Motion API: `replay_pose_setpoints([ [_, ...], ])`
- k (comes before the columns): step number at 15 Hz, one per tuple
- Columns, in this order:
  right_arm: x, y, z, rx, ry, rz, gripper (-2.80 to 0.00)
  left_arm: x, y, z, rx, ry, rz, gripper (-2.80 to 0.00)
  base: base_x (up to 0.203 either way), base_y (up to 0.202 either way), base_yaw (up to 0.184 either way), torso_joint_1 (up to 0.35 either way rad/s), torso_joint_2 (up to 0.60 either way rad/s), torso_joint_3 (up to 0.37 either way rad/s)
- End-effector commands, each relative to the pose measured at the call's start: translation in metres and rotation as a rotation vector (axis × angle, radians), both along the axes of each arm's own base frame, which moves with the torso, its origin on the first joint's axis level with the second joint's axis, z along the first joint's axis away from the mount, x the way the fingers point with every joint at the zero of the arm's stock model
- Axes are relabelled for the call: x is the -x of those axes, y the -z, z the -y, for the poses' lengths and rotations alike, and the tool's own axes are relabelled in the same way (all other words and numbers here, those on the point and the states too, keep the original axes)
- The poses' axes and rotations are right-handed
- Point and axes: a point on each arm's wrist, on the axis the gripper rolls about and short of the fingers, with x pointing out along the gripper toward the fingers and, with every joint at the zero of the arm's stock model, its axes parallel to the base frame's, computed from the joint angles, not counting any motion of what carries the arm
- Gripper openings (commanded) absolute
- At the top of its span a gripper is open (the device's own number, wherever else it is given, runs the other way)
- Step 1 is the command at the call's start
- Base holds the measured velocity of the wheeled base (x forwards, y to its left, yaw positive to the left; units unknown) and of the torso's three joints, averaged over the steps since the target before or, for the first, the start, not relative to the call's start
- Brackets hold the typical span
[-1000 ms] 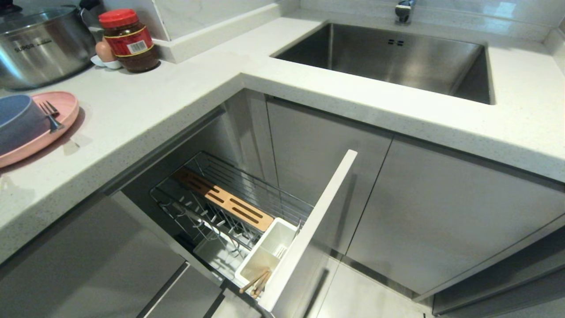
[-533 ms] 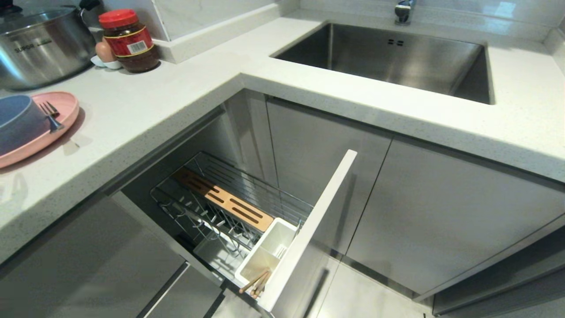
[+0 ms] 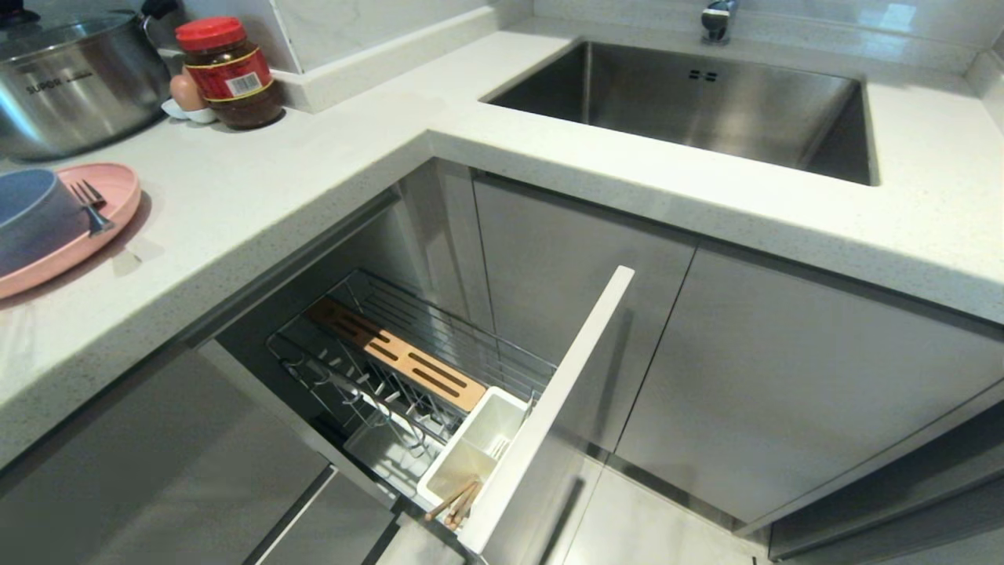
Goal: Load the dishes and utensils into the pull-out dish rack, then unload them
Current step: Take the chopsticks out of the cupboard
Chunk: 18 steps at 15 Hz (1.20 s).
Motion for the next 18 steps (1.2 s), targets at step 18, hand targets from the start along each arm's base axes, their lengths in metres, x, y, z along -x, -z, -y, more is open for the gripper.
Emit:
replay_pose_setpoints([
  [18,0.0,0.0,0.0,0.0,0.0,0.003,-2.8,-0.188,0.027,0.069,0.278,0.756,-0.957,-2.8,0.0,0.0,0.0,0.0,0.0,0.0],
])
